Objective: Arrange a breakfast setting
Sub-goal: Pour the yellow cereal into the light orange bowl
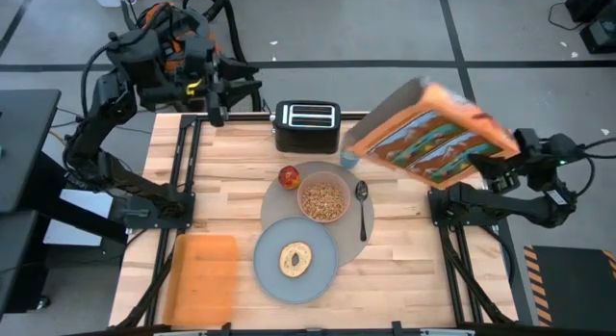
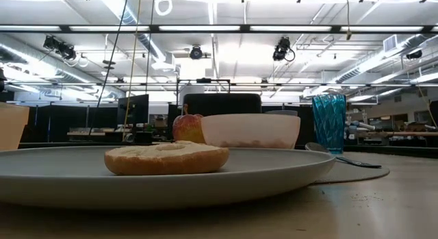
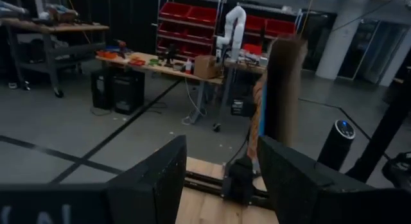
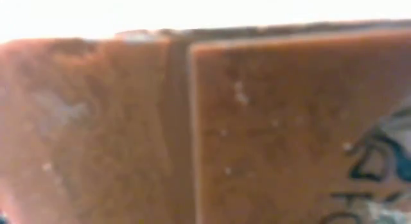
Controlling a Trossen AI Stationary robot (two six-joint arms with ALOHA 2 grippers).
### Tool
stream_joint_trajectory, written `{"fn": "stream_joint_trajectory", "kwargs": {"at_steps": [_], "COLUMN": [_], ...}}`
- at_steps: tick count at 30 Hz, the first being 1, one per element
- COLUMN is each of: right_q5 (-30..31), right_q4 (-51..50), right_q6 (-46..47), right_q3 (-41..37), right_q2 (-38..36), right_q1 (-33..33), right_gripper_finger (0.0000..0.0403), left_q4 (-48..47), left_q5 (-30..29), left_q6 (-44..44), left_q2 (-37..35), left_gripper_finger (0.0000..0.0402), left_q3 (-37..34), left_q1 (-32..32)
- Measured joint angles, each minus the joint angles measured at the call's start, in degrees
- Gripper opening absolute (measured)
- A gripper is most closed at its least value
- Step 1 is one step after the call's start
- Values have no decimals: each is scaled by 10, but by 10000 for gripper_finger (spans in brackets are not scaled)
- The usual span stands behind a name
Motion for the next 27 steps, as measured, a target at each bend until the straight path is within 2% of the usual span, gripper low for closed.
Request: {"fn": "stream_joint_trajectory", "kwargs": {"at_steps": [4, 9, 12, 15, 19, 22, 27], "right_q5": [-4, -9, -9, -9, -10, -9, 7], "right_q4": [115, 264, 398, 551, 703, 768, 812], "right_q6": [-21, -26, -25, -19, 8, 23, 25], "right_q3": [-15, -53, -86, -121, -153, -159, -159], "right_q2": [13, 45, 78, 122, 197, 252, 310], "right_q1": [0, 0, 0, 0, 0, 0, 0], "right_gripper_finger": [213, 213, 213, 213, 213, 213, 213], "left_q4": [4, 12, 46, 103, 233, 319, 374], "left_q5": [0, 0, 0, 3, 37, 65, 101], "left_q6": [1, 31, 52, 75, 86, 69, 39], "left_q2": [10, 51, 84, 128, 190, 234, 277], "left_gripper_finger": [222, 264, 275, 275, 272, 273, 281], "left_q3": [0, 0, 0, 0, 0, 0, -1], "left_q1": [4, -21, -41, -65, -91, -106, -115]}}
